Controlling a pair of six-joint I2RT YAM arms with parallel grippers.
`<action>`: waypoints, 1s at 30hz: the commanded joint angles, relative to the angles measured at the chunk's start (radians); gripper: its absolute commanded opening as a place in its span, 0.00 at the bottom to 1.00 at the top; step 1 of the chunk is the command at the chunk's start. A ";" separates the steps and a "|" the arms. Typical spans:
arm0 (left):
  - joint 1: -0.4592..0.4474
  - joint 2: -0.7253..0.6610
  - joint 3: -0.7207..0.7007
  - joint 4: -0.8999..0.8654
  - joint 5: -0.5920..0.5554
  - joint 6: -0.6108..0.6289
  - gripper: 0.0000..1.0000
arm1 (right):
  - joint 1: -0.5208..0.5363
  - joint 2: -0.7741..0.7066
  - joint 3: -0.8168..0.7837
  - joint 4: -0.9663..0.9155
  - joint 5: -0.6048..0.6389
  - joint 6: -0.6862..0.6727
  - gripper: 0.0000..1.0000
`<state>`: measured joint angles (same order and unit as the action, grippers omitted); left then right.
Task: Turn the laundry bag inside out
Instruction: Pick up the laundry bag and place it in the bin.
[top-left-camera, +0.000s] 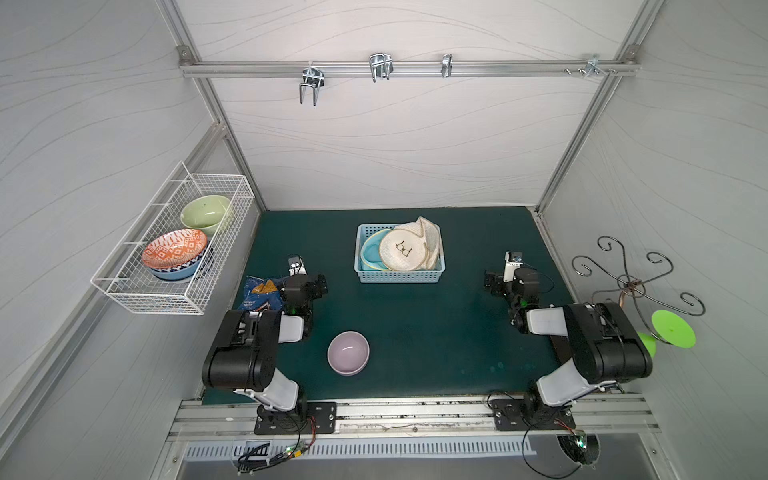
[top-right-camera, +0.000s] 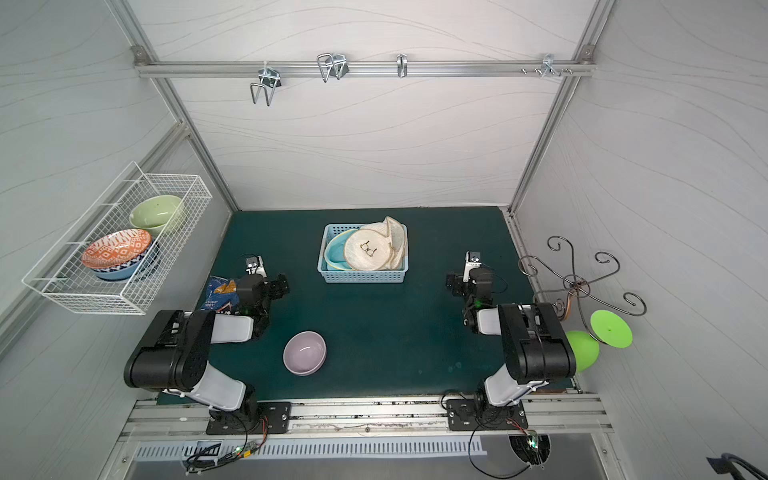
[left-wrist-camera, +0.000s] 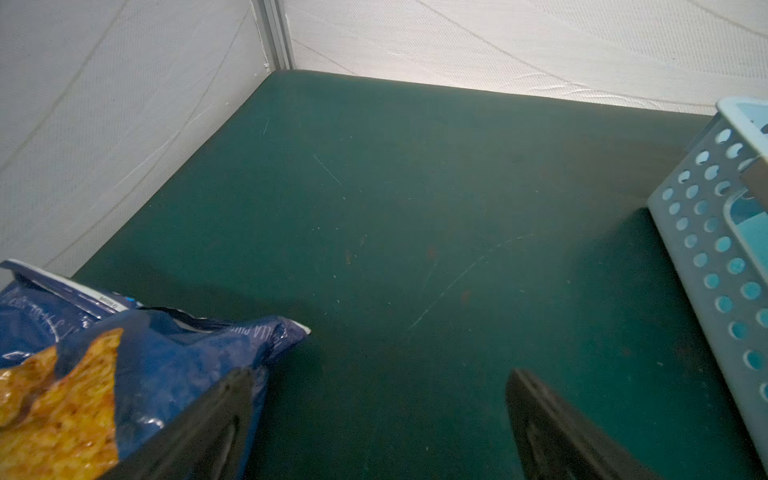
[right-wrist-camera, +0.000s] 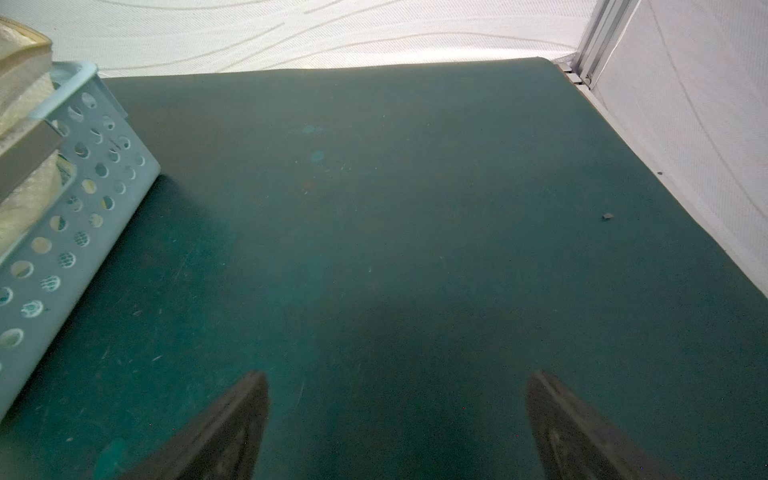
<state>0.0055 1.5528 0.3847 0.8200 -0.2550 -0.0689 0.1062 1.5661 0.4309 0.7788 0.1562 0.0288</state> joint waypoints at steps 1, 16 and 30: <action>-0.005 -0.003 0.018 0.045 -0.009 -0.004 0.99 | 0.000 -0.001 0.004 0.020 0.001 -0.002 0.99; -0.007 -0.002 0.019 0.045 -0.015 -0.002 0.99 | -0.001 -0.002 0.003 0.022 0.001 -0.002 0.99; -0.009 -0.117 0.184 -0.368 -0.051 0.007 0.99 | 0.021 -0.103 0.073 -0.200 0.112 0.023 0.99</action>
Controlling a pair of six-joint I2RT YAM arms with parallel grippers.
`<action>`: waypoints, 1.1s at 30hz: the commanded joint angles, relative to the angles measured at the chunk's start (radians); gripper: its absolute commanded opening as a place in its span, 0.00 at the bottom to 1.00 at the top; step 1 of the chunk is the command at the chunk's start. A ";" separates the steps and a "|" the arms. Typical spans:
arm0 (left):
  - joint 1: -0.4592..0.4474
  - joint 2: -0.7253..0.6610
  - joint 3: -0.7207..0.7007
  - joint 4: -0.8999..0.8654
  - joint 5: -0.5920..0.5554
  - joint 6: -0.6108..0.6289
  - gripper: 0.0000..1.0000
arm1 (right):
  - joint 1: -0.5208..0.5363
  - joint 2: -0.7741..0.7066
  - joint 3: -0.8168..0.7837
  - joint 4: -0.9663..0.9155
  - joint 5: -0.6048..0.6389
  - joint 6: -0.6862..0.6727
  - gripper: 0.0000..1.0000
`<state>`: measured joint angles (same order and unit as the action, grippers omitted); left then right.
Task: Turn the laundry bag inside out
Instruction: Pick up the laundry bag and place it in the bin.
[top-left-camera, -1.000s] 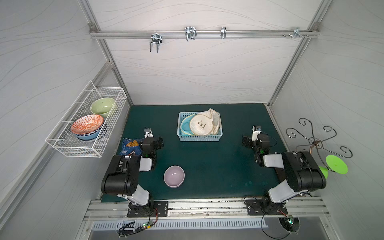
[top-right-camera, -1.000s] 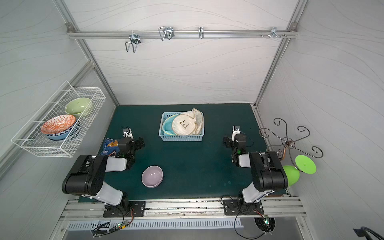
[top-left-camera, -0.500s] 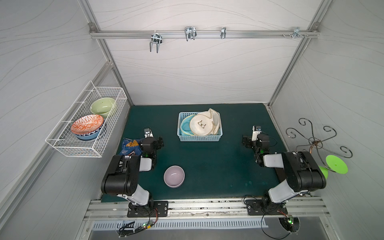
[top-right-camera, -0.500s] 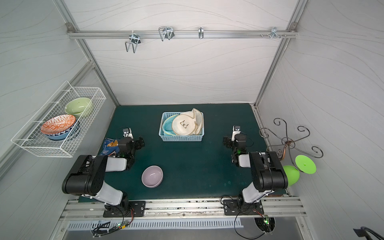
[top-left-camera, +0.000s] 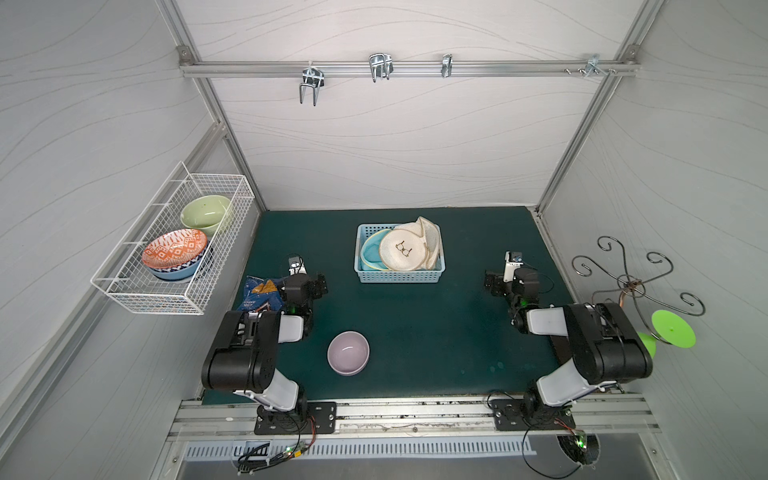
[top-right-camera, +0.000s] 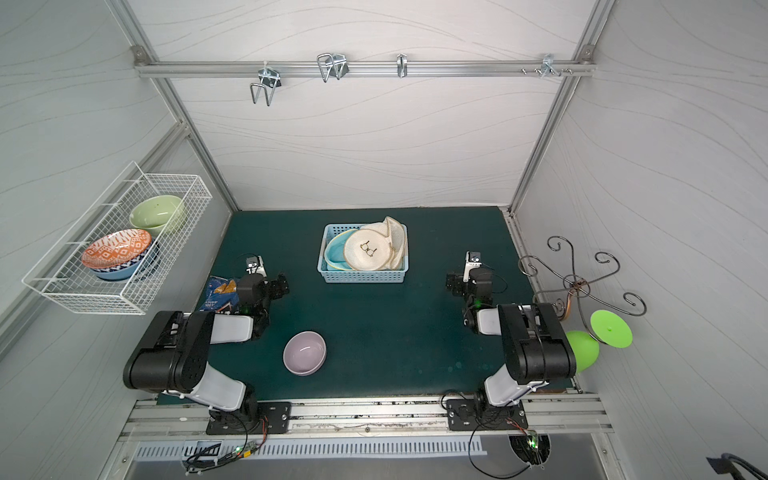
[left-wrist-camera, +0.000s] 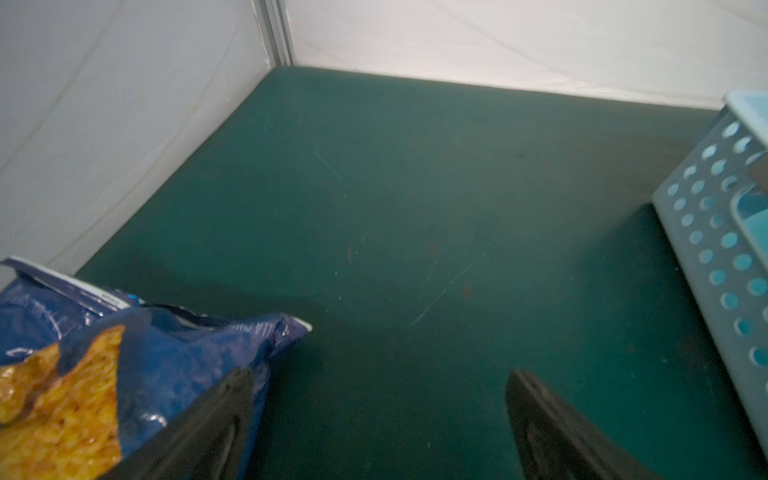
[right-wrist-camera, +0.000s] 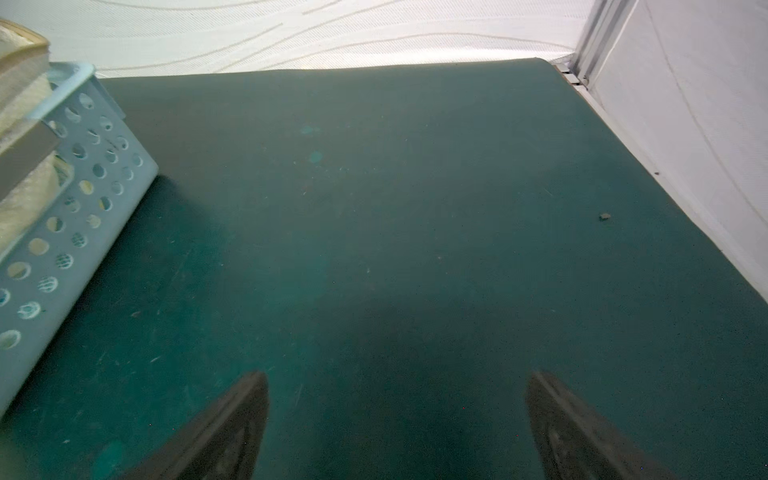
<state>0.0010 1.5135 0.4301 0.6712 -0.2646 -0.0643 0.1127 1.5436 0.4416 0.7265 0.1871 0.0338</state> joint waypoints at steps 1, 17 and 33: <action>-0.004 -0.073 0.206 -0.344 -0.095 -0.013 0.99 | 0.014 -0.096 0.120 -0.268 0.103 0.040 0.99; 0.011 -0.300 0.428 -0.710 -0.173 -0.470 0.99 | 0.115 -0.073 0.603 -1.204 0.436 0.564 0.99; -0.182 -0.262 0.641 -0.970 0.376 -0.544 0.94 | 0.444 -0.158 0.657 -1.238 0.198 0.347 0.99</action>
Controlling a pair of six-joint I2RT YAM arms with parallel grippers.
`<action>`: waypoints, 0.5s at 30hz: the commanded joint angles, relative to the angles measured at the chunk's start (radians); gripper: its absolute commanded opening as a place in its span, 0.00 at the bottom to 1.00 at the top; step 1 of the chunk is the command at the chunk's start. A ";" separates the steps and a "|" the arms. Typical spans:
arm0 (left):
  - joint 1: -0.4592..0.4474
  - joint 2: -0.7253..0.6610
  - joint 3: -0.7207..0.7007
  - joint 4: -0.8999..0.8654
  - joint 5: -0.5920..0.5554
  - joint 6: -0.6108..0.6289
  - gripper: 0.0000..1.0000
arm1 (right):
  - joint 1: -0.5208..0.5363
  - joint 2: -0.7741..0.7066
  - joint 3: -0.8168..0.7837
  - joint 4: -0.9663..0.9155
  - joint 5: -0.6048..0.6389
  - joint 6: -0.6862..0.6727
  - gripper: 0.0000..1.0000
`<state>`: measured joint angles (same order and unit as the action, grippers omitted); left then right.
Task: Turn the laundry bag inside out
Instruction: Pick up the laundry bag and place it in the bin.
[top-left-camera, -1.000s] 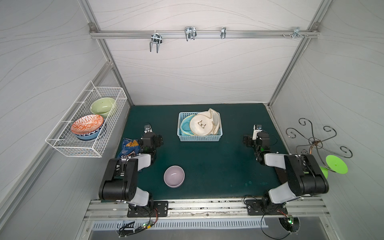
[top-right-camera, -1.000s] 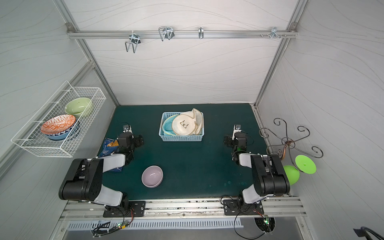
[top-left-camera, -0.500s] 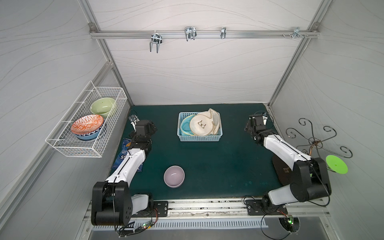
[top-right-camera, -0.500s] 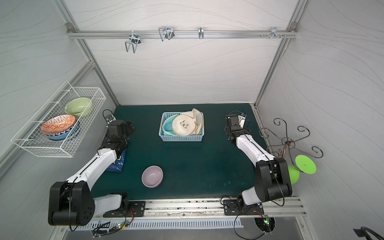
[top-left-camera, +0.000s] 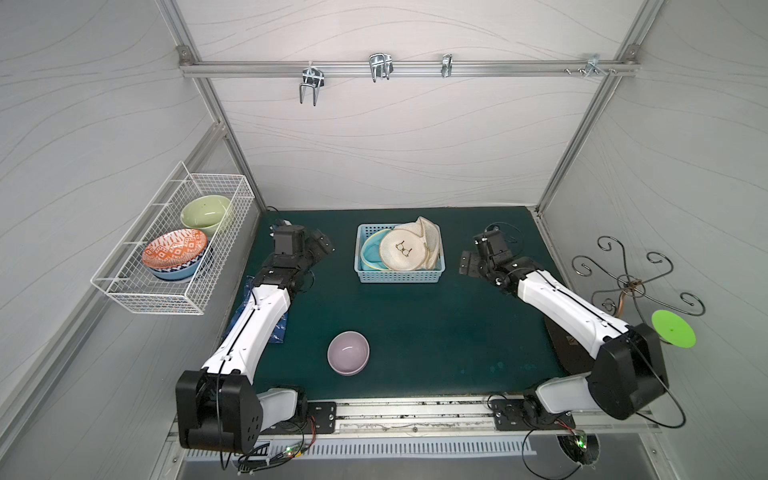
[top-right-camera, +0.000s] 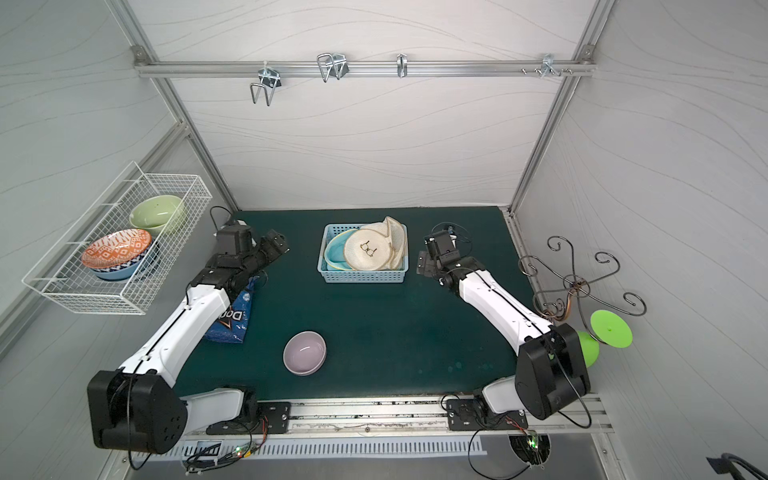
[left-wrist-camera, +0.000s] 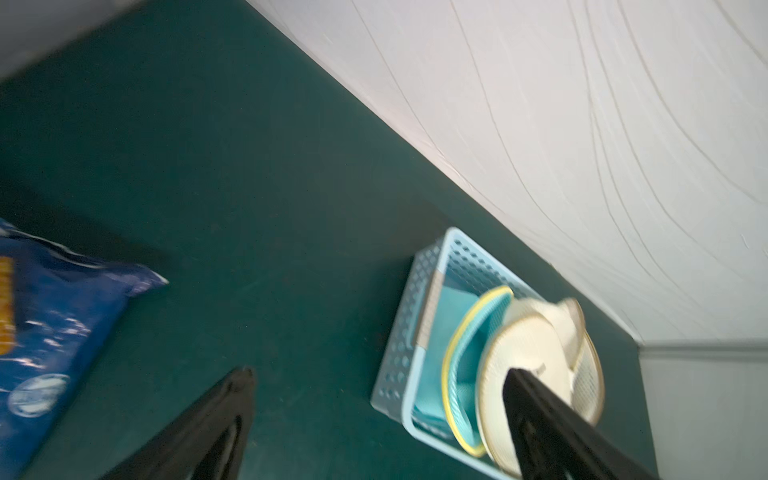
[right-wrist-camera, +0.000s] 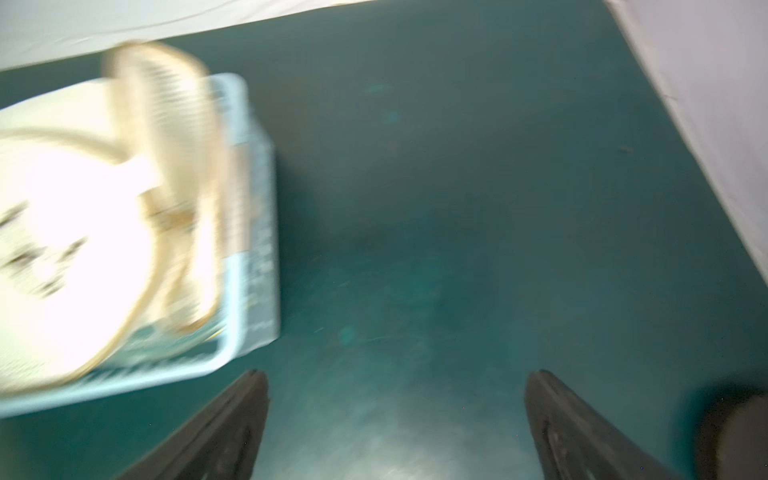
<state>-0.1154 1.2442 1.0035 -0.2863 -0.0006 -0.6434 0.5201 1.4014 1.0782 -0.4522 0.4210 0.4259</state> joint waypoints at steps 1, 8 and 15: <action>-0.091 0.027 0.097 -0.023 0.132 0.054 0.93 | 0.052 -0.016 0.017 -0.052 -0.052 -0.045 0.99; -0.241 0.294 0.361 -0.156 0.242 0.204 0.75 | 0.094 -0.041 -0.004 -0.029 -0.106 -0.055 0.99; -0.254 0.505 0.449 -0.168 0.240 0.271 0.66 | 0.093 -0.077 -0.028 -0.041 -0.167 -0.052 0.99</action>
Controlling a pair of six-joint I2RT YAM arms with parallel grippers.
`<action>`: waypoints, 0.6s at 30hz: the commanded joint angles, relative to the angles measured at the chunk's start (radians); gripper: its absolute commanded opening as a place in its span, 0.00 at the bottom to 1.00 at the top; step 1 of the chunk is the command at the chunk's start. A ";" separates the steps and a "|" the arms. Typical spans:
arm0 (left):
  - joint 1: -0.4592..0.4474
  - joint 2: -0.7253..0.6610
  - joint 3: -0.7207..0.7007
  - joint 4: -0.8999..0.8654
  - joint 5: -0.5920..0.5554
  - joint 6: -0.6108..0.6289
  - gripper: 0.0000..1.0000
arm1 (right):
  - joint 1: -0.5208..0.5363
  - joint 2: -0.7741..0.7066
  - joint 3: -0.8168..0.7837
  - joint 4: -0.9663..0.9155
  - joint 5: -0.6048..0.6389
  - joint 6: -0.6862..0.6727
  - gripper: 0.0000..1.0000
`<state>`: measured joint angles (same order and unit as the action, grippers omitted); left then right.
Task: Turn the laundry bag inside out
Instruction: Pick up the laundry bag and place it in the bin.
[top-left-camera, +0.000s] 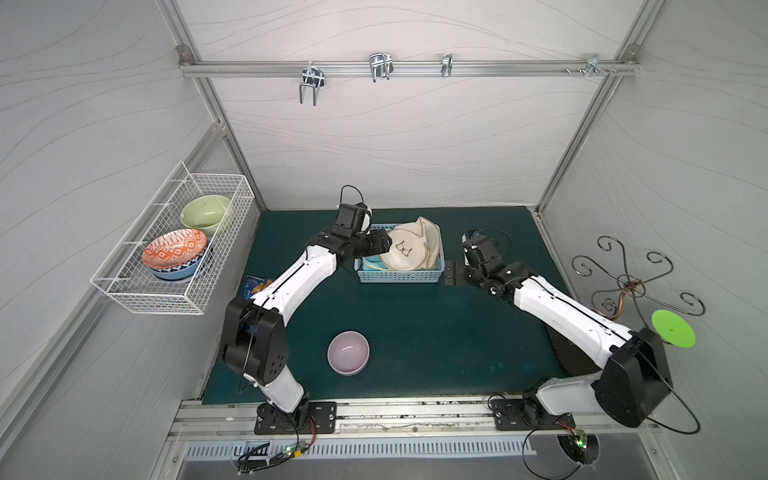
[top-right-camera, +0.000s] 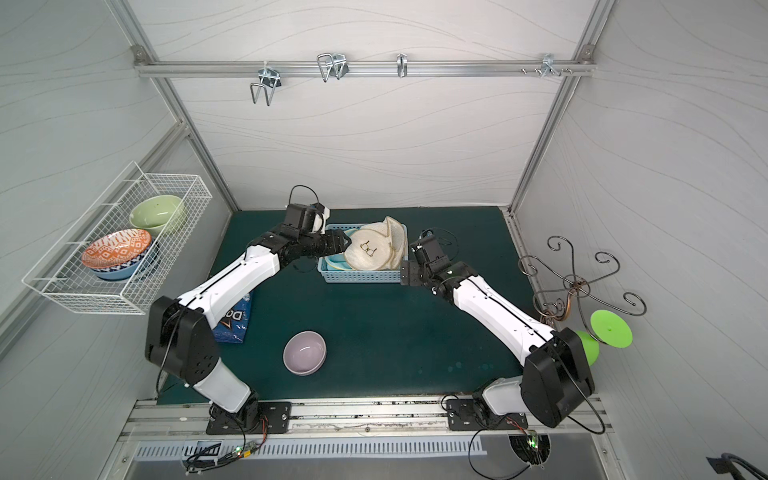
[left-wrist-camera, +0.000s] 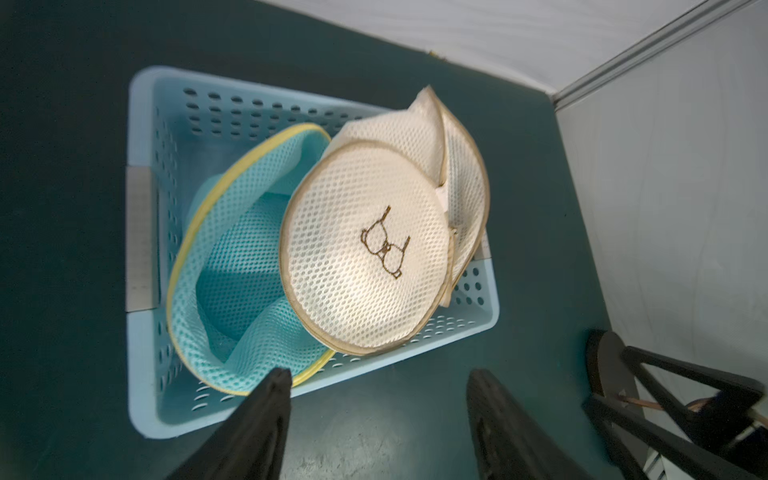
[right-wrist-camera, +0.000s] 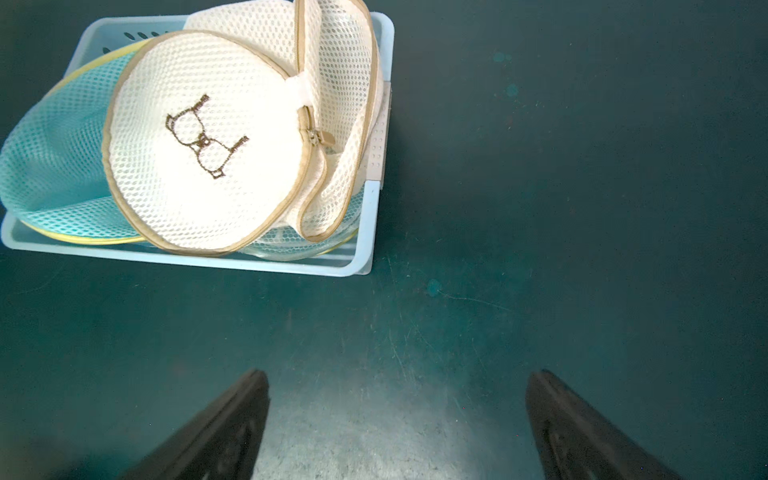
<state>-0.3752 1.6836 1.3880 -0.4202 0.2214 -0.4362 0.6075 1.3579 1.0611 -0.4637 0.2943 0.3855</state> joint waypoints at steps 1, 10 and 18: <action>0.003 0.088 0.077 -0.038 0.005 0.066 0.64 | 0.005 -0.040 -0.012 -0.032 -0.041 -0.014 0.99; 0.005 0.176 0.099 -0.008 -0.104 0.086 0.62 | -0.007 -0.095 -0.042 -0.028 -0.064 -0.036 0.99; 0.007 0.225 0.100 0.052 -0.029 0.066 0.58 | -0.062 -0.120 -0.060 -0.005 -0.127 -0.022 0.99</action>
<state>-0.3733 1.8820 1.4502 -0.4294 0.1589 -0.3702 0.5629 1.2686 1.0115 -0.4717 0.2047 0.3656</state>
